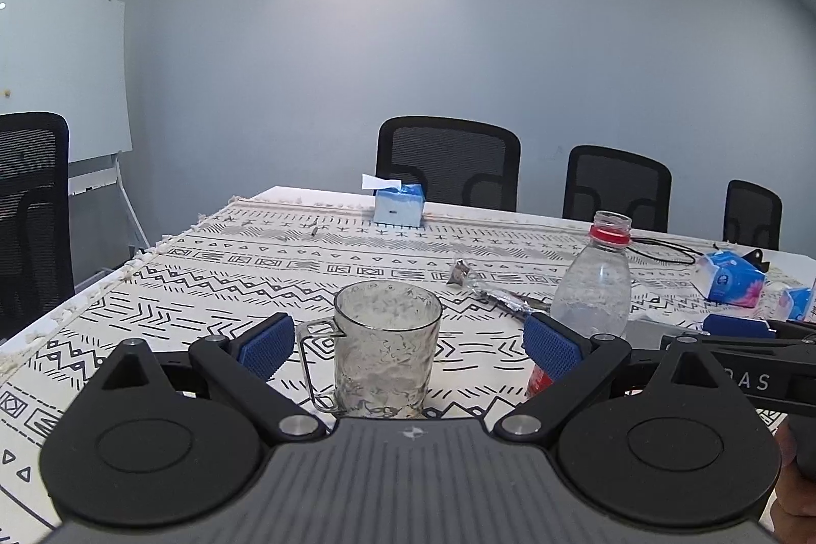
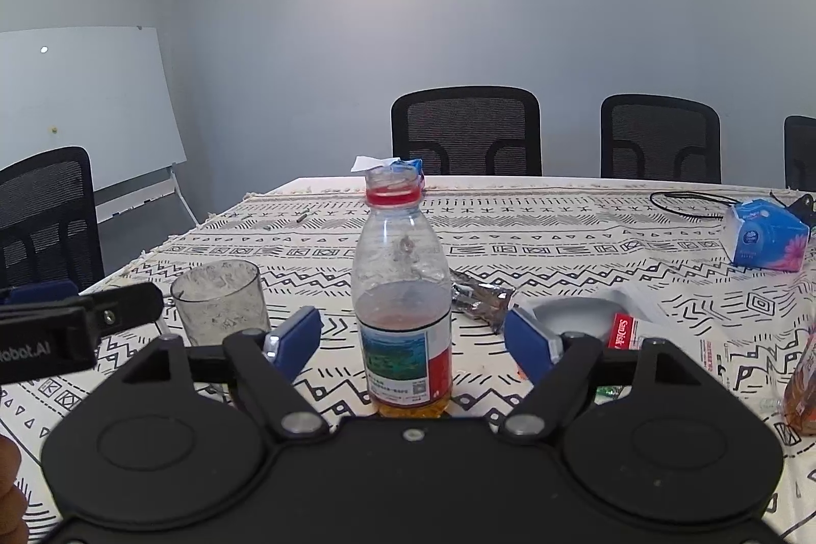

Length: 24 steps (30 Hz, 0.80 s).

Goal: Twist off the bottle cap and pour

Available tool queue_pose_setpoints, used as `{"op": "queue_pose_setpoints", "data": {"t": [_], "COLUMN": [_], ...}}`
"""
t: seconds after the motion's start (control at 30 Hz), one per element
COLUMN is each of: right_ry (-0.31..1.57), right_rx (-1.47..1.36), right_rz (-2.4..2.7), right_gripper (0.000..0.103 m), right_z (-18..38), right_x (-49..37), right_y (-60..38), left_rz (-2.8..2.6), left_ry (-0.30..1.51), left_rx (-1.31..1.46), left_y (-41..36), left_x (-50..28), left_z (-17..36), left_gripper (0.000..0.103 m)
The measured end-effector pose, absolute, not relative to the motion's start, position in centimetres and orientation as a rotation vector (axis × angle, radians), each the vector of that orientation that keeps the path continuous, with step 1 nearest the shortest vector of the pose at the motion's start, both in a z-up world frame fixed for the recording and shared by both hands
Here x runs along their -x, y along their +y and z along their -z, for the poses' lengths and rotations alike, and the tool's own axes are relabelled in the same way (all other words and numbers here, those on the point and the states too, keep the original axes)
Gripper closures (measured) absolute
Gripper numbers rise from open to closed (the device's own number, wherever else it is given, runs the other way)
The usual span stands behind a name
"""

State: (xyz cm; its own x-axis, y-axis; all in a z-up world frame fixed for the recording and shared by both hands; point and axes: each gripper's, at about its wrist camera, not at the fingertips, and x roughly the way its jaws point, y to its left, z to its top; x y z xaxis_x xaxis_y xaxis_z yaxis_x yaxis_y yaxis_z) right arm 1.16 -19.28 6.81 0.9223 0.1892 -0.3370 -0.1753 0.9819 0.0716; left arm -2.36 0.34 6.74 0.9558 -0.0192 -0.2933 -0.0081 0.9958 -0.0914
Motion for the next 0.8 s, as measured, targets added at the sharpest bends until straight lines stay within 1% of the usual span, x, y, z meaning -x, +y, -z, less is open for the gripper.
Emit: {"op": "queue_pose_setpoints", "data": {"t": [0.27, 0.33, 0.37, 0.4, 0.8], "right_ry": [0.338, 0.336, 0.334, 0.333, 0.342], "right_rx": [-0.044, -0.044, -0.045, -0.045, -0.038], "right_rz": [-0.188, -0.189, -0.189, -0.189, -0.192], "right_gripper": [0.016, 0.014, 0.011, 0.010, 0.010], "right_z": [-6.88, -6.90, -6.91, -6.91, -6.45], "right_x": [-1.00, -0.96, -0.94, -0.93, -1.36], "right_y": [-19.58, -19.66, -19.70, -19.72, -19.36], "left_rz": [0.002, 0.000, -0.002, -0.004, -0.021], "left_ry": [0.286, 0.282, 0.282, 0.281, 0.281], "left_rx": [0.072, 0.068, 0.067, 0.065, 0.049], "left_y": [-0.29, -0.36, -0.42, -0.44, -0.46], "left_x": [3.13, 3.20, 3.19, 3.18, 2.99], "left_z": [-6.75, -6.80, -6.81, -6.78, -6.64], "left_gripper": [0.005, 0.005, 0.005, 0.005, 0.005]}}
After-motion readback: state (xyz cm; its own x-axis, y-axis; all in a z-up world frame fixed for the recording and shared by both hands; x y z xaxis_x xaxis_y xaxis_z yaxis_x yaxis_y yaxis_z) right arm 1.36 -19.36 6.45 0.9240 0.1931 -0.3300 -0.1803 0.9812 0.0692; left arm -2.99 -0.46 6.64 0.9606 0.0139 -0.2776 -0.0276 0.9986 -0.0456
